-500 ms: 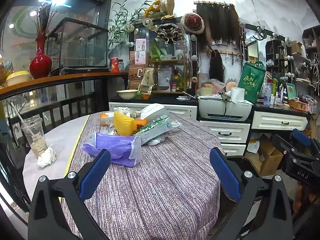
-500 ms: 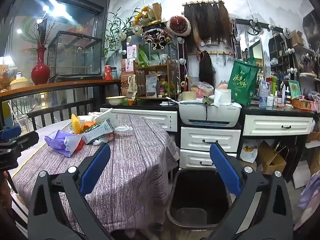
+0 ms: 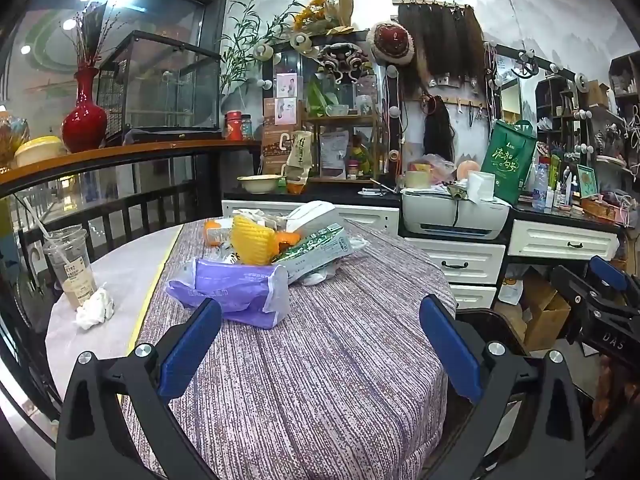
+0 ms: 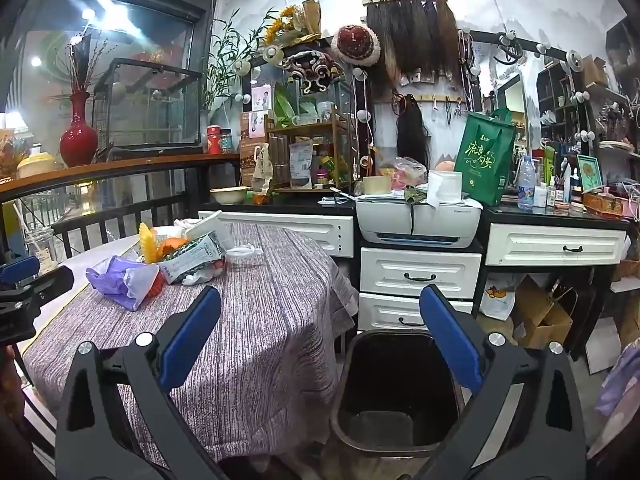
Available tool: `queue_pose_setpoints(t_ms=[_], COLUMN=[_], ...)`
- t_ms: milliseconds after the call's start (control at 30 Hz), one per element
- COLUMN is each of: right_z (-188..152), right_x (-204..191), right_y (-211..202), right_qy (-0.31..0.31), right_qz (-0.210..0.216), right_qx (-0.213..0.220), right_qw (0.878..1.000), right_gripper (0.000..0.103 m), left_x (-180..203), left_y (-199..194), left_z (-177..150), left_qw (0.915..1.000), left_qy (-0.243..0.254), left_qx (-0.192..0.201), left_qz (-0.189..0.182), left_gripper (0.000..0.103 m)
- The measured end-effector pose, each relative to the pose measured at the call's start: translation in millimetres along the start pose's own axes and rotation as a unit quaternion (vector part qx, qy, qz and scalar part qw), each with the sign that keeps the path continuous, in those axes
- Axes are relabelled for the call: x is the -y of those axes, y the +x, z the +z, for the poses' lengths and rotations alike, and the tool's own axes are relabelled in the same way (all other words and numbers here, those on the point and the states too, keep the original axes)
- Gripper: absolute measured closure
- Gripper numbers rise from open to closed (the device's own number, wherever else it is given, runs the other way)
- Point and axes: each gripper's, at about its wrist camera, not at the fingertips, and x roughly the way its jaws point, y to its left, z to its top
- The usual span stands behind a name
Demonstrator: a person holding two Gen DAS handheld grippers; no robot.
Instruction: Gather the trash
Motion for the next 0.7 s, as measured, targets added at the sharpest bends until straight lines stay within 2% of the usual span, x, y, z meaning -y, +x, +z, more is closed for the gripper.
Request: queue_pose_setpoints(t_ms=[700], right_z=[-2.9], right_x=[-0.2], right_y=[7.4], right_qy=[-0.002], right_qz=[0.001], right_qx=[-0.011], right_qw=[1.000], right_gripper=[0.005], left_x=[2.9], left_y=[-5.9], left_z=[-7.0], left_qw=[1.0000], left_qy=[0.000], left_qx=[-0.003], left_qz=[0.001], left_gripper=[0.005])
